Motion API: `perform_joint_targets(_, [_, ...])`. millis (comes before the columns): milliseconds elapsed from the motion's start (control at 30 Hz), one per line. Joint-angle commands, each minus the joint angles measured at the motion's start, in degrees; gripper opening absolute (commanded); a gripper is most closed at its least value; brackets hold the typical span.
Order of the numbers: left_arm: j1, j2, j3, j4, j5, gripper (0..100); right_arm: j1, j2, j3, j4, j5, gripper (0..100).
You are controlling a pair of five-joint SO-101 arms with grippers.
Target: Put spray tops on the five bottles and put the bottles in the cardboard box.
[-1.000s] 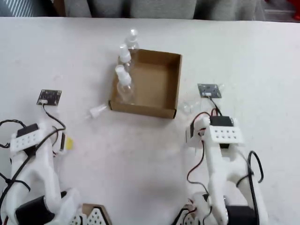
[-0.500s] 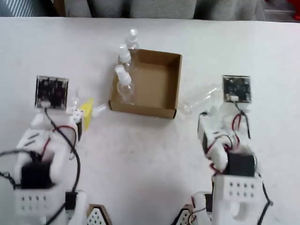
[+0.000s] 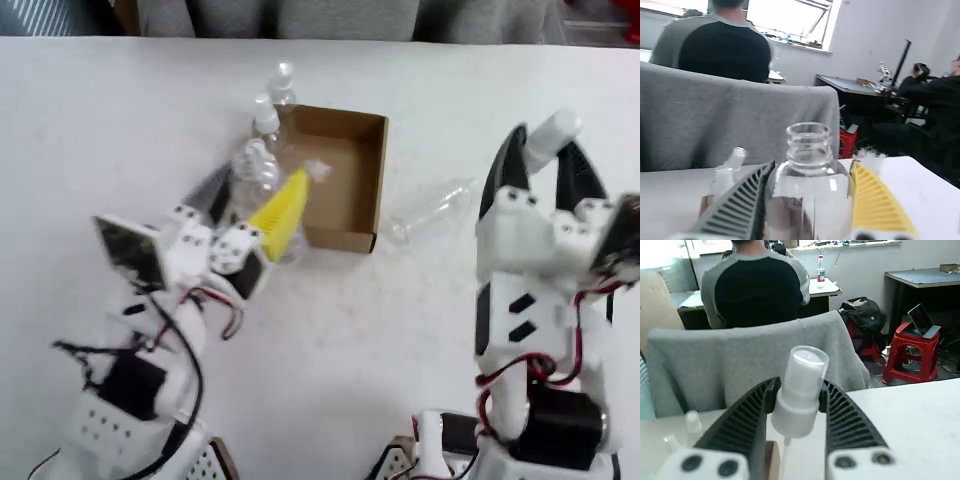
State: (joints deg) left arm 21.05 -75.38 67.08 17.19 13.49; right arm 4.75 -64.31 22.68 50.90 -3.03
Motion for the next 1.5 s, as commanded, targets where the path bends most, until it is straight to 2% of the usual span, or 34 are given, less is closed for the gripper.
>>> perform_joint_targets(0, [7.96,4.88,5.63,-8.88,0.53,11,-0.04,11.21,-15.30,-0.92,-6.15,1.6])
perform_joint_targets(100, [10.86,6.73,11.08,-13.36,0.09,11,-4.35,15.60,-22.68,1.54,-6.15,1.6])
perform_joint_targets(300, [14.02,8.40,19.60,-21.36,-6.33,11,-16.75,20.79,-33.05,6.37,-6.15,1.6])
perform_joint_targets(433, [14.11,8.31,20.92,-21.63,-6.68,11,-22.11,22.11,-34.29,6.46,-5.98,1.6])
perform_joint_targets(600, [14.11,8.40,22.51,-21.45,-6.68,11,-25.27,22.29,-34.20,10.42,-5.98,1.6])
perform_joint_targets(833, [16.48,8.31,24.18,-21.80,-6.77,11,-23.78,20.44,-28.48,16.57,-6.42,1.6])
perform_joint_targets(1133, [18.24,8.31,25.14,-21.89,-6.77,11,-21.05,12.35,-8.62,7.25,-5.89,1.7])
perform_joint_targets(1467, [18.33,8.48,25.23,-21.54,-6.77,11,-17.54,10.42,0.88,-2.07,-5.98,1.6])
